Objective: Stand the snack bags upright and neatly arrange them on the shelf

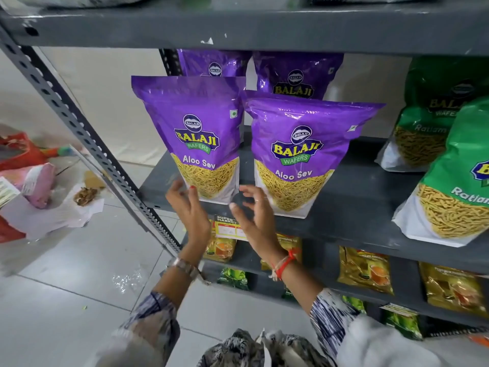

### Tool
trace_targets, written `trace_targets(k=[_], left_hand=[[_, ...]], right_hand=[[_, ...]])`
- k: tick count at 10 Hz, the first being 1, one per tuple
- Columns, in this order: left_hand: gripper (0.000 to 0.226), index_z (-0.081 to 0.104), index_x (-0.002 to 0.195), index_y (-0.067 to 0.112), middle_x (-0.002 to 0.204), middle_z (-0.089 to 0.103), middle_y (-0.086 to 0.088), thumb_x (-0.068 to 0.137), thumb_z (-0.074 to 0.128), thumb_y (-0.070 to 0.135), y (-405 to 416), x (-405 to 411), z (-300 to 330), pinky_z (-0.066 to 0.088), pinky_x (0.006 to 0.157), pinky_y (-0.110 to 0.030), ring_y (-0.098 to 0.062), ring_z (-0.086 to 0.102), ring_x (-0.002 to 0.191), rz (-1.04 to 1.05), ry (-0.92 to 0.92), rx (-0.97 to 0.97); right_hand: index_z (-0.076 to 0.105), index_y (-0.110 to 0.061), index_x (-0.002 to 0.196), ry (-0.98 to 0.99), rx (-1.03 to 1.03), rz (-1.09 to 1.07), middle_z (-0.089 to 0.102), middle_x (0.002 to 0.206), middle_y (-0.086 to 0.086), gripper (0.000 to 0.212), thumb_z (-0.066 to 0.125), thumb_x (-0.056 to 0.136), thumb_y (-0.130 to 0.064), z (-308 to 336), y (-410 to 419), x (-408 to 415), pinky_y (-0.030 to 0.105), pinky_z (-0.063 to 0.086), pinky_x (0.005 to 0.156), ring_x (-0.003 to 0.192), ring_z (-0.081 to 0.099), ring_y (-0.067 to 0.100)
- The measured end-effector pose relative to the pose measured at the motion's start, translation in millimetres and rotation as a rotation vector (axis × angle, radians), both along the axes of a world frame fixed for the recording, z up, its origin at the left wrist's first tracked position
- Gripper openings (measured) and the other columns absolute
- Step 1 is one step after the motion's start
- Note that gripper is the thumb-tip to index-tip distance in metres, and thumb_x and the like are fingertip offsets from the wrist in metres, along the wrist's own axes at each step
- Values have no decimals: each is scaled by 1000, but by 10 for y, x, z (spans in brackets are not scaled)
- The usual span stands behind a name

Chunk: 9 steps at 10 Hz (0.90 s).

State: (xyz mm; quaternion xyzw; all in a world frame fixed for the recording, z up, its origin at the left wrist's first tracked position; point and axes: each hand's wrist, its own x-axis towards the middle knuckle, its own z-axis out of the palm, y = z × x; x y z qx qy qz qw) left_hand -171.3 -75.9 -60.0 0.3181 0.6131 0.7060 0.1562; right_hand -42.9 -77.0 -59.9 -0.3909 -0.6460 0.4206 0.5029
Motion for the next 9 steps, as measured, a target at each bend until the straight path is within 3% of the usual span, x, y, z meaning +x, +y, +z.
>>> trace_targets(k=[1,2,3,4,5,6,7,8,9], left_hand=[[50,25,139,19,147,31,-6,93,34,37,214,-404,24,31,103,-18,-13,34,129,-58,-69,-100],[50,18,141,32,152,29,-7,94,30,45,379,-639,28,30,110,-50,-25,32,136,-206,-245,-192],[51,19,141,31,143,42,-8,94,32,45,425,-657,45,35,107,-55,-29,43,129,-289,-254,-228],[49,19,141,27,133,45,0,95,29,44,402,-624,12,35,108,-51,-20,47,120,-337,-193,-224],[46,21,139,27,133,45,-1,96,26,42,409,-640,-20,34,109,-52,-23,46,123,-346,-186,-243],[37,28,131,30,120,51,9,96,25,42,401,-630,-22,35,108,-53,-19,48,118,-357,-179,-256],[40,27,134,22,128,50,2,97,23,38,368,-591,36,35,109,-52,-19,47,121,-352,-153,-253],[48,17,143,16,145,35,-5,98,25,31,308,-512,54,42,103,-33,1,45,122,-314,-115,-135],[62,1,146,28,159,0,0,95,31,42,161,-257,-16,19,116,-34,-10,12,144,-206,90,-168]], right_hand=[[41,-12,129,-10,-194,56,52,126,4,60,72,77,-17,45,185,-250,44,43,103,117,49,15],[29,-6,140,-4,-308,36,44,141,14,83,76,73,-15,137,360,-364,43,35,112,132,42,24],[27,-6,141,25,-345,91,43,144,14,83,74,74,-7,162,437,-421,42,33,114,135,39,24],[23,-7,144,21,-360,89,38,149,13,86,74,74,-5,132,444,-448,38,31,115,139,35,21],[22,-8,144,28,-368,77,39,148,13,87,74,75,-6,132,401,-471,31,32,112,137,36,21],[24,-9,143,43,-371,74,42,146,12,84,73,75,-7,125,389,-472,39,33,114,135,39,22],[24,-8,143,35,-389,77,42,145,13,83,73,76,-8,152,372,-454,41,33,115,135,40,22],[23,-8,144,-8,-335,55,39,147,12,86,74,75,-13,115,303,-372,28,32,110,135,36,17],[22,-13,145,-54,-232,-19,31,153,9,81,69,79,-20,29,120,-167,28,26,113,140,28,16]])
